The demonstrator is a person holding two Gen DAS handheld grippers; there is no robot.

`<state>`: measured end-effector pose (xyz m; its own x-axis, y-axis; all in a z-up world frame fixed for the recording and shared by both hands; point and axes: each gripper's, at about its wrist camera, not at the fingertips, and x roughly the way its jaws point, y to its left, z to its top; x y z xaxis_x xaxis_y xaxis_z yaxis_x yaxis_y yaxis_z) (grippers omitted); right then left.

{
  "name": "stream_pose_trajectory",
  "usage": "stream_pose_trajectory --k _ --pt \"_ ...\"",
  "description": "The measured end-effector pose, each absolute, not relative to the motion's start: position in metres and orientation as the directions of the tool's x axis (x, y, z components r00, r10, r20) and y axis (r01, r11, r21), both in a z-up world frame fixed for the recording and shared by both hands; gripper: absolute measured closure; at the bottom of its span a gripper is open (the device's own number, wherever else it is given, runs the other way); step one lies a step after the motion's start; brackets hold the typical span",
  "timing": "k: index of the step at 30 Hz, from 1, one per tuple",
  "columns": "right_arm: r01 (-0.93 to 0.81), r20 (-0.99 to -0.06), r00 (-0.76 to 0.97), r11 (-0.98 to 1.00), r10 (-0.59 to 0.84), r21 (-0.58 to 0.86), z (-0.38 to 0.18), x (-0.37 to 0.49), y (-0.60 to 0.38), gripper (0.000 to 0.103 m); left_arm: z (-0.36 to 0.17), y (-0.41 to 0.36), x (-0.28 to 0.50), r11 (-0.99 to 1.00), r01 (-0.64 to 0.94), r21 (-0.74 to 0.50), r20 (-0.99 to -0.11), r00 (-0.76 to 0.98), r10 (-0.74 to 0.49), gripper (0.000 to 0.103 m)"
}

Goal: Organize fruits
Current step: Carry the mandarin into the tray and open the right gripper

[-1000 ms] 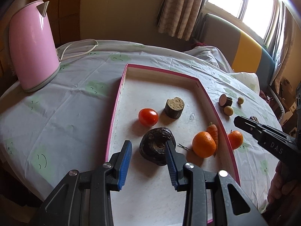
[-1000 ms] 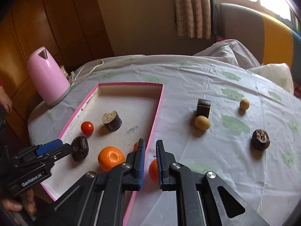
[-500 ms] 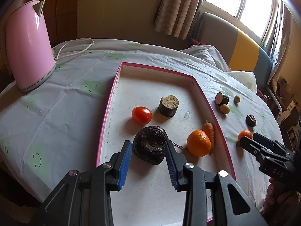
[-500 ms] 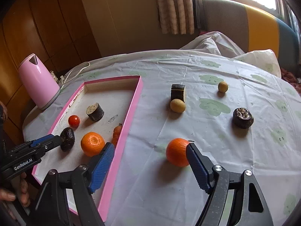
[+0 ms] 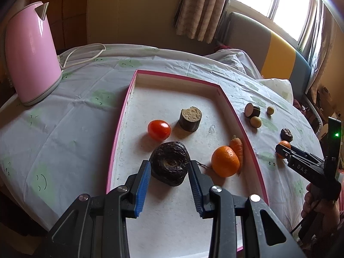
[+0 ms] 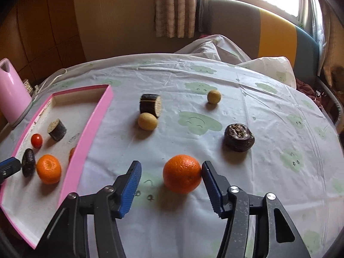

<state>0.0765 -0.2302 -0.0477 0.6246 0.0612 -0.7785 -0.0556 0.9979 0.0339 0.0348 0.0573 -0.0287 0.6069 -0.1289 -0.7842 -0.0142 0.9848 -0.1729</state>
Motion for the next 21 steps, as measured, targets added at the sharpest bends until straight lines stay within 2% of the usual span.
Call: stream_pose_trajectory --k 2,8,21 --pt "-0.041 -0.792 0.607 0.998 0.06 0.044 -0.053 0.08 -0.237 0.064 -0.029 0.057 0.035 0.985 -0.013 -0.171 -0.785 0.606 -0.128 0.067" --pt "-0.045 -0.793 0.604 0.997 0.076 0.061 -0.055 0.079 -0.236 0.065 -0.027 0.056 0.032 0.987 -0.014 -0.159 -0.78 0.615 -0.117 0.067" --pt "-0.251 -0.723 0.578 0.925 0.379 0.284 -0.016 0.07 -0.16 0.065 -0.02 0.062 0.027 0.986 -0.02 -0.164 -0.766 0.632 -0.114 0.066"
